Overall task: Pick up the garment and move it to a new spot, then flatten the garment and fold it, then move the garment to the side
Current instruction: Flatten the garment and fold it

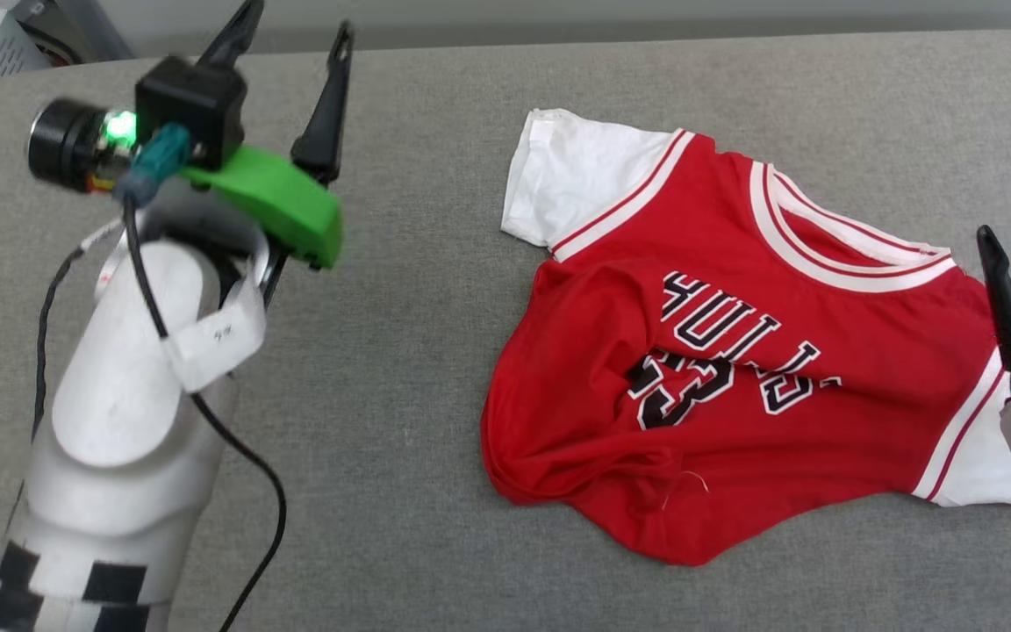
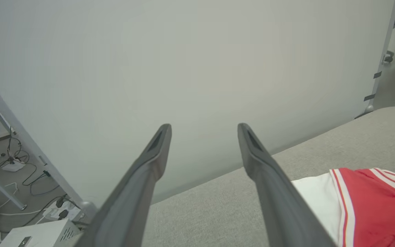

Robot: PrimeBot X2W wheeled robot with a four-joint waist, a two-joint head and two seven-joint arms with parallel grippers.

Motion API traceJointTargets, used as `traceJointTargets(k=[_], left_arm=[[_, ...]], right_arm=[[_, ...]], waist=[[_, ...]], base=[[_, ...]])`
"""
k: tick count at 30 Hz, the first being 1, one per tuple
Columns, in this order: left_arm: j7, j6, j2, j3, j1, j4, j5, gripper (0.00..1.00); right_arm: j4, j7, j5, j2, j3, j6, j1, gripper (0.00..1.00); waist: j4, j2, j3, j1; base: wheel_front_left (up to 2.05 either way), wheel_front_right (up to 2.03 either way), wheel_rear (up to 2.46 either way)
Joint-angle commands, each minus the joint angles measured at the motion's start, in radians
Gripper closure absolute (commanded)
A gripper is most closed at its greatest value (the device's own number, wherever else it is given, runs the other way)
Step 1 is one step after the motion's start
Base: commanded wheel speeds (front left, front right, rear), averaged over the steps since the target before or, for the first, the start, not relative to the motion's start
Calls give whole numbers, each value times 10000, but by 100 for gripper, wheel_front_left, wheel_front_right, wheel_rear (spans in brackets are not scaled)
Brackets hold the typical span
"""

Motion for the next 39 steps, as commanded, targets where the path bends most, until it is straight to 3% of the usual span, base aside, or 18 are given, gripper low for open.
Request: traceJointTargets(k=[1,8,14,19,23,34,35,36,39], left_arm=[[240,-25,126,-419,-653,116,-362,0],[2420,-30,403,-3049,-3378,1379,-2732,0],[4827,-31,312,-4525,-4860,2813,-5030,0],[6378,-31,375,-5642,-5570,3658,-6147,0],[7176,-32,460,-6634,-5955,4266,-6488,0],[7575,-32,773,-8855,-5613,5055,-7205,0],[7483,-32,849,-9049,-5597,4998,-7293,61],[7350,-32,903,-9148,-5597,4974,-7376,100],[6720,-32,1030,-9379,-5677,4872,-7628,100]], right_arm=[[-194,-32,-183,147,66,-6,-46,0],[-214,-126,-306,414,632,-6,-341,0],[71,-339,-185,487,1138,-6,-897,0],[310,-467,-23,567,1556,-6,-1381,0],[646,-660,37,582,1768,-6,-1746,0],[1422,-1033,174,666,2388,-6,-2372,0],[1482,-1056,189,648,2410,-6,-2382,0],[1525,-1065,199,628,2425,-6,-2387,0],[1639,-1106,225,548,2412,-6,-2322,0]], waist=[[-253,0,366,0],[-595,0,1000,0],[-984,0,1667,0],[-1286,0,2256,0],[-1438,0,2673,0],[-1614,0,2994,0],[-1587,0,2949,0],[-1557,0,2905,0],[-1353,0,2636,0]], base=[[0,0,0],[0,0,0],[0,0,0],[0,0,0],[0,0,0],[0,0,0],[0,0,0],[0,0,0],[0,0,0]])
